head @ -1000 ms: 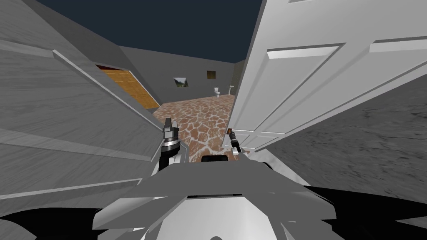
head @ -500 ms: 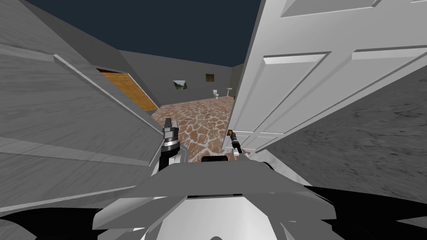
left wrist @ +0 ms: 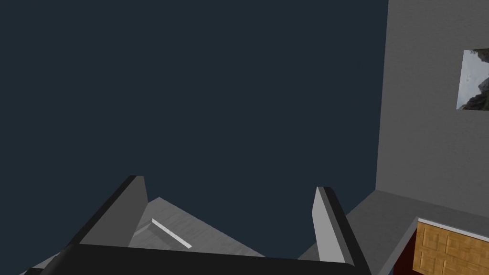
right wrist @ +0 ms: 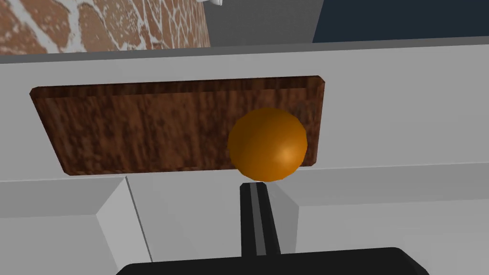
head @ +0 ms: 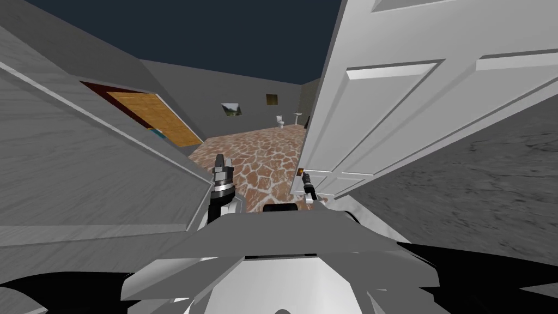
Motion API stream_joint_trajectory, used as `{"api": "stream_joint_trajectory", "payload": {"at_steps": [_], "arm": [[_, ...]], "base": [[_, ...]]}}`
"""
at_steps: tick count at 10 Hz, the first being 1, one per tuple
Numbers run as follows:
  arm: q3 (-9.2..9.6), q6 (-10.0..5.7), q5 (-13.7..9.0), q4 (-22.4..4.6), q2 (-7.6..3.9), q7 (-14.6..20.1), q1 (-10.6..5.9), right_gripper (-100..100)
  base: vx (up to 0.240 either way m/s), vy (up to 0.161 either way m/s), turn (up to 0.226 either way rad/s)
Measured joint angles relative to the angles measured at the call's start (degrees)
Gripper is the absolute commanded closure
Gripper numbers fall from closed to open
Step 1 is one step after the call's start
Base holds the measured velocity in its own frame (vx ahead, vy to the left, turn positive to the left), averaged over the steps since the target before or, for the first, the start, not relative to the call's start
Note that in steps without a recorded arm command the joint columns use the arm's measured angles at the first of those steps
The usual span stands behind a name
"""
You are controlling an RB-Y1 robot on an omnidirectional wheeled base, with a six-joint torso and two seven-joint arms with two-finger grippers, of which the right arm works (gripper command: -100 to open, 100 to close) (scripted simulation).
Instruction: Push the door open
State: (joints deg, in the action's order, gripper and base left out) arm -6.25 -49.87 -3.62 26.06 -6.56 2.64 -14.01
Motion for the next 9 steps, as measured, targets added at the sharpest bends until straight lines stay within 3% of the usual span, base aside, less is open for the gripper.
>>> {"api": "stream_joint_trajectory", "payload": {"at_steps": [5,9], "arm": [[-0.43,1.28,-0.2,1.4,2.26,-2.1,-0.29,-100],[-0.68,0.94,-0.4,1.5,2.07,-2.4,0.02,-100]], "base": [[-0.210,0.061,-0.051],[0.195,-0.019,0.028]]}}
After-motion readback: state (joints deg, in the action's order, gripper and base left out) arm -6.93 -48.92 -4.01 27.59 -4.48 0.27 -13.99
